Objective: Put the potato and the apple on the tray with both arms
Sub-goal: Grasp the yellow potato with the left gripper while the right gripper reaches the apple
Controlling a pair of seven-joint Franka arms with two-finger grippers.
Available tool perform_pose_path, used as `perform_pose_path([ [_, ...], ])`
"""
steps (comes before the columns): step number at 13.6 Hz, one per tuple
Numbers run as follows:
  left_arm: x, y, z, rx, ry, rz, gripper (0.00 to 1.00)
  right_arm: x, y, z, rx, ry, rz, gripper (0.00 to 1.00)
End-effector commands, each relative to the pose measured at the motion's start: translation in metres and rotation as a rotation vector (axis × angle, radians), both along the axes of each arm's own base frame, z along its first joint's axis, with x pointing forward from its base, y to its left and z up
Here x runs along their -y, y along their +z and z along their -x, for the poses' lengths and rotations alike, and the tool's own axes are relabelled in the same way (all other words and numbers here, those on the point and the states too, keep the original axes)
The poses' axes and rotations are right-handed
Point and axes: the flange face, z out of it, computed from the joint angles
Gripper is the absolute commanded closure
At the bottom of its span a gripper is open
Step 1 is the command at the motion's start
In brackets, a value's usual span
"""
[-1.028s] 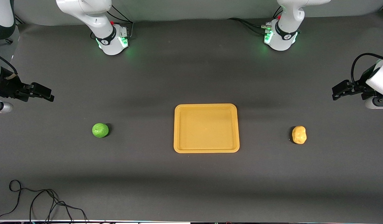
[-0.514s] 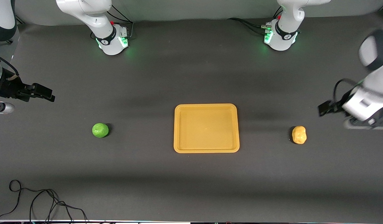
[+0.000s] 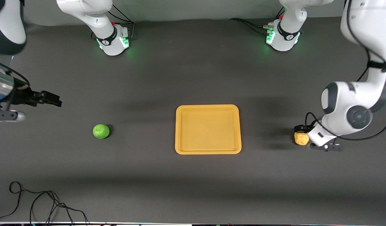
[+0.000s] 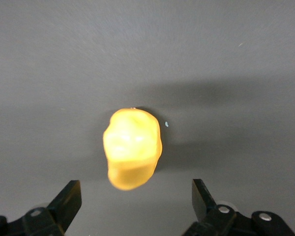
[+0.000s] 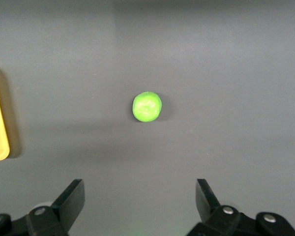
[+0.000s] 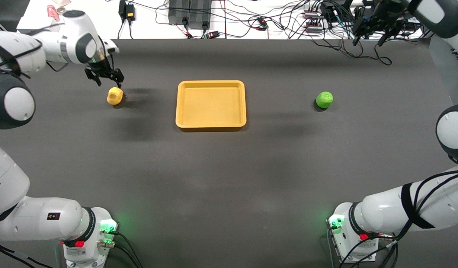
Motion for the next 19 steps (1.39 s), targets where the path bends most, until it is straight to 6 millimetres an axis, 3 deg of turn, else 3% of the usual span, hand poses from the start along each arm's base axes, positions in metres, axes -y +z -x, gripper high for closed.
perform_pose_path([
  [1,0.002,-0.026,-0.002,0.004,-0.011,-0.012,0.0,-0.002,-0.052,0.0,-0.005,0.001,0.012,0.0],
  [4,0.003,-0.055,-0.003,0.015,-0.012,-0.006,0.0,-0.002,-0.123,0.005,0.036,0.0,0.011,0.0],
  [6,0.003,-0.059,-0.003,0.01,-0.011,-0.006,0.0,-0.002,-0.162,0.018,0.058,0.003,0.012,0.0],
  [7,0.003,-0.06,-0.003,0.016,-0.011,-0.005,0.03,-0.018,-0.177,0.021,0.055,0.027,0.011,0.0],
  [8,0.003,-0.061,-0.003,0.017,-0.009,-0.005,0.12,-0.027,-0.196,0.024,0.042,0.029,0.013,0.0],
  [12,0.006,-0.054,-0.004,0.014,0.014,-0.009,0.54,-0.028,-0.257,0.022,0.042,-0.023,0.023,0.0],
  [14,0.01,-0.031,-0.005,0.019,0.036,-0.015,0.65,-0.027,-0.27,0.021,0.043,0.043,0.082,0.0],
  [17,0.024,0.029,-0.007,-0.006,0.046,-0.022,0.66,-0.024,-0.298,0.02,0.04,0.048,0.089,0.02],
  [19,0.057,0.074,0.002,-0.001,0.066,-0.029,0.67,-0.024,-0.319,0.017,0.064,0.05,0.082,0.02],
])
